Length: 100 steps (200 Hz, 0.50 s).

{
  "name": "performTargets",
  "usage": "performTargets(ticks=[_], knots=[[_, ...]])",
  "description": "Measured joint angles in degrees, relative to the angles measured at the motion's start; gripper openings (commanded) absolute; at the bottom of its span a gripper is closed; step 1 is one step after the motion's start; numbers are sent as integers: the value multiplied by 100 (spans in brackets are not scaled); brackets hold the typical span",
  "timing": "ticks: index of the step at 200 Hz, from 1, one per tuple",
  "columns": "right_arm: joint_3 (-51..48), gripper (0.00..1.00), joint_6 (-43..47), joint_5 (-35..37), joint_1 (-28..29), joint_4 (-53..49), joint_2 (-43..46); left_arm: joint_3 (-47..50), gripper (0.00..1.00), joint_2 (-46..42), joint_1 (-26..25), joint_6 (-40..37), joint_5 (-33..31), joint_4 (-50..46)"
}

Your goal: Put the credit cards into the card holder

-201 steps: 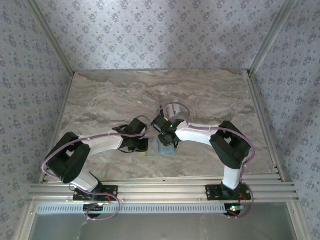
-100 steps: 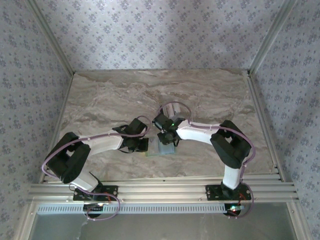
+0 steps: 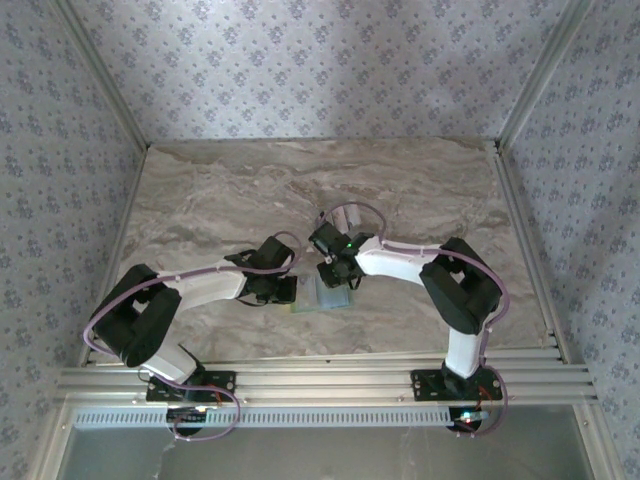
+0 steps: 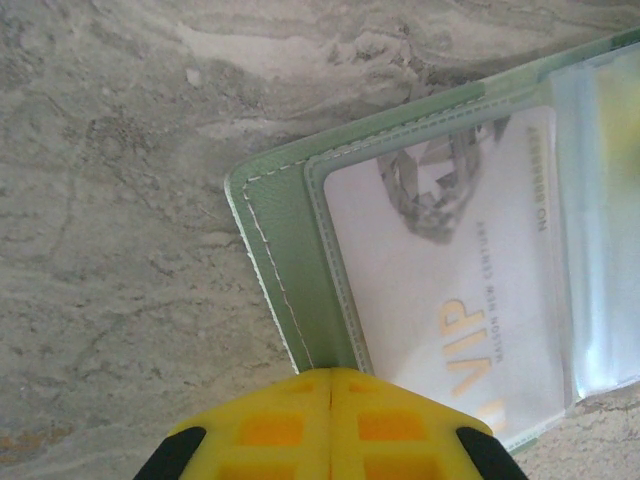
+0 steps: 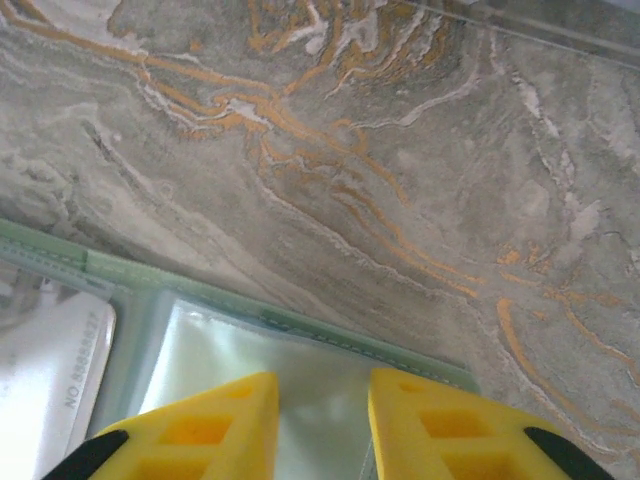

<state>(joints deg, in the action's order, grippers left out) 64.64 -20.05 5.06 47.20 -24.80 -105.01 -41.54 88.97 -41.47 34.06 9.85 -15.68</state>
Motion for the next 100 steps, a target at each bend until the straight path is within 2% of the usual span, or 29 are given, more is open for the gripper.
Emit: performTargets(ticks=[75, 100], knots=[[-37, 0, -2, -173, -35, 175, 28, 0, 6, 2, 0, 0, 0, 0], [-37, 0, 17, -251, -37, 190, 33, 0, 6, 2, 0, 0, 2, 0]])
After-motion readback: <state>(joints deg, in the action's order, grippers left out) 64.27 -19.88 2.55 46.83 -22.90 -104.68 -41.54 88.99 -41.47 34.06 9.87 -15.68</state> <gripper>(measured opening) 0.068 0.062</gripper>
